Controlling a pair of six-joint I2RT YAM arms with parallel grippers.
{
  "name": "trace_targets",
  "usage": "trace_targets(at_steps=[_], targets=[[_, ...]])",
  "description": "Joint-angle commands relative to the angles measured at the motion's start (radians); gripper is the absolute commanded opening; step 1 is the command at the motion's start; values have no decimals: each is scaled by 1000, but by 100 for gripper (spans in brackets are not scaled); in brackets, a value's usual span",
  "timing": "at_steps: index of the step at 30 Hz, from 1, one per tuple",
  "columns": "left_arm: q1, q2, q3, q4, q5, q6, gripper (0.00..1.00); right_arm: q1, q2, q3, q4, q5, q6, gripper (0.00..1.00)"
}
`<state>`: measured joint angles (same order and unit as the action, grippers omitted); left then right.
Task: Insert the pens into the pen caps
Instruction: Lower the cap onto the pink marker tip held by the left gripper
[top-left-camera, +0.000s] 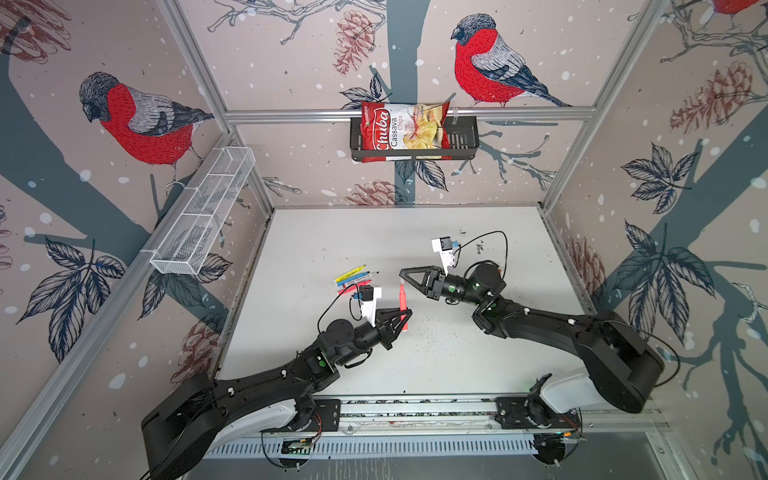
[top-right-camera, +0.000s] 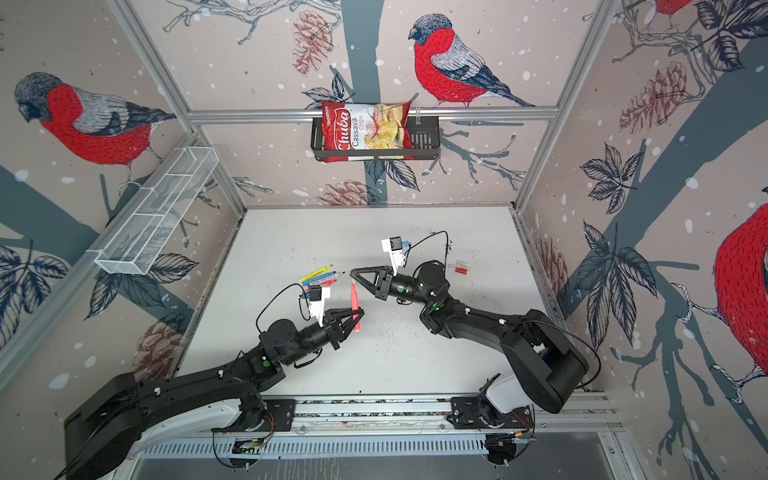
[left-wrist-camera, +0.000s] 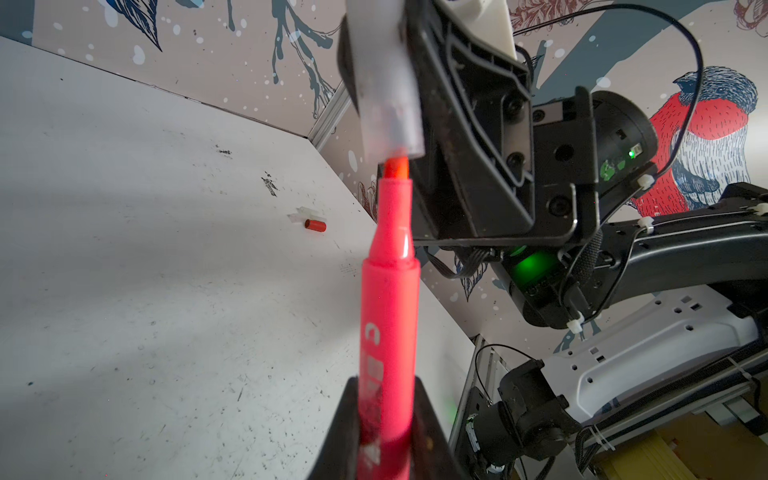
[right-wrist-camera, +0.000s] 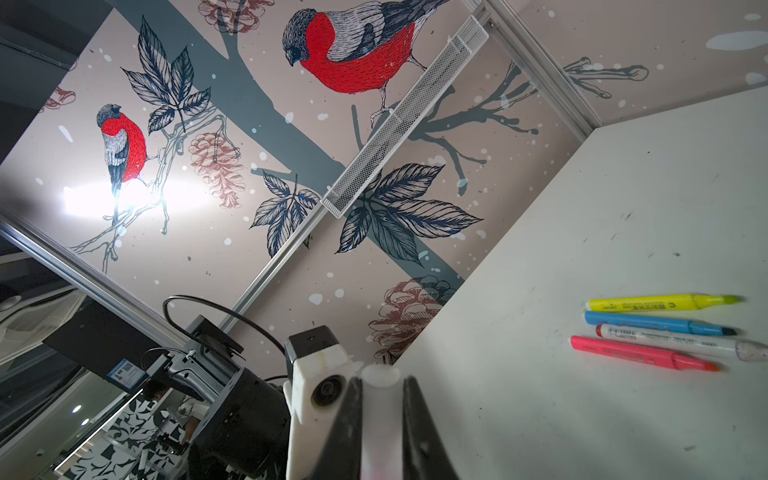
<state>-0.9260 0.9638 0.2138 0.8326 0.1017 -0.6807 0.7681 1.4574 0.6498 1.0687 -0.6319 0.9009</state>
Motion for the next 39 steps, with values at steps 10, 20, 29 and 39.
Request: trace_targets(at_steps=[10, 20, 29, 39], targets=[[0, -17, 22, 66, -6, -12, 0, 23, -1, -30, 87, 0, 15, 15], [0, -66, 36, 60, -24, -24, 0, 34, -11, -73, 140, -6, 13, 15], [0, -126, 60, 33, -8, -21, 0, 36, -17, -79, 150, -45, -3, 16], [0, -113, 52, 26, 4, -10, 0, 56, -68, -50, 23, -71, -80, 28]])
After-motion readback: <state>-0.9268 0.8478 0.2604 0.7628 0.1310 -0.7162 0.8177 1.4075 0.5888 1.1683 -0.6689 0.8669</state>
